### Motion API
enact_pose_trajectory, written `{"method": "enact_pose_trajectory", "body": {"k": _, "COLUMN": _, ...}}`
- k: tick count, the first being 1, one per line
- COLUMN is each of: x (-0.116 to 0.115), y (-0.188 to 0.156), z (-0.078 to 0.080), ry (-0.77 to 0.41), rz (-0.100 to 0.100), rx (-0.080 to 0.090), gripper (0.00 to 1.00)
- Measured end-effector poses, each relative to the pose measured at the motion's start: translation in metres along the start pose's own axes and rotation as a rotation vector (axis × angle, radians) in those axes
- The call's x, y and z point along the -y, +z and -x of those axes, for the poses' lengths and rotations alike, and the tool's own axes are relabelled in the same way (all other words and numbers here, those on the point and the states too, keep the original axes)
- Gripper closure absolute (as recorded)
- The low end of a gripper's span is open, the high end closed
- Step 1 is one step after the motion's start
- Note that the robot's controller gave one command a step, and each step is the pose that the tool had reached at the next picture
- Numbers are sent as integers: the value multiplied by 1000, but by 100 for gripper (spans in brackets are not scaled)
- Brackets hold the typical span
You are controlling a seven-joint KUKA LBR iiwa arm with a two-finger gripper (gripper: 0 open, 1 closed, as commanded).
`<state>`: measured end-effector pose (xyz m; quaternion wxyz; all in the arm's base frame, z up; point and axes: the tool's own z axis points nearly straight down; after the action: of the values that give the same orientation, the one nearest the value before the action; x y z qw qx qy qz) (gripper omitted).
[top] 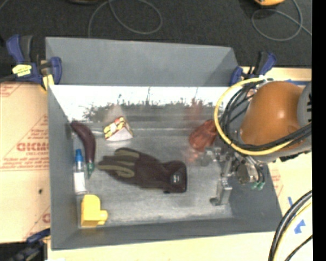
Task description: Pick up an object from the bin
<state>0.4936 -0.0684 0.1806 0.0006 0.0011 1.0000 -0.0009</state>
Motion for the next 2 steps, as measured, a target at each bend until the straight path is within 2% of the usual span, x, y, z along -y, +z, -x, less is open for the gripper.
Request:
{"method": "enact_pose_trajectory", "body": {"k": 1, "x": -53, "y": 64, "z": 28, "ry": 15, "rz": 2, "rx": 4, "gripper": 0}}
{"method": "enact_pose_trajectory", "body": {"k": 2, "x": -83, "y": 72, "z": 31, "ry": 7, "rz": 1, "rx": -5, "gripper": 0}}
